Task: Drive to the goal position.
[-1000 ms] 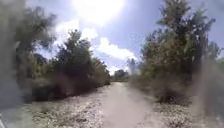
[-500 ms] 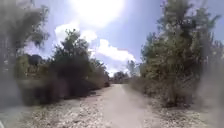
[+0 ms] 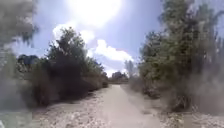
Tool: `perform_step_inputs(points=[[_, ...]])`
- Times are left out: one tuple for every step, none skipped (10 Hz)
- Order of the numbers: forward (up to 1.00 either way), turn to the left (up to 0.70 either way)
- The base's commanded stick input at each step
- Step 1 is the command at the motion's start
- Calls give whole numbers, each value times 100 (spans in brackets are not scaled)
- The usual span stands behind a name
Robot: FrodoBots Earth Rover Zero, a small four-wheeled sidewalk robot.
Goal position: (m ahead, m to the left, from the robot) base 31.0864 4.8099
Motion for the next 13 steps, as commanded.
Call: perform_step_inputs(points=[[70,0],[70,0],[70,0],[70,0],[70,0],[70,0],[70,0],[70,0],[70,0],[70,0],[70,0],[70,0],[70,0]])
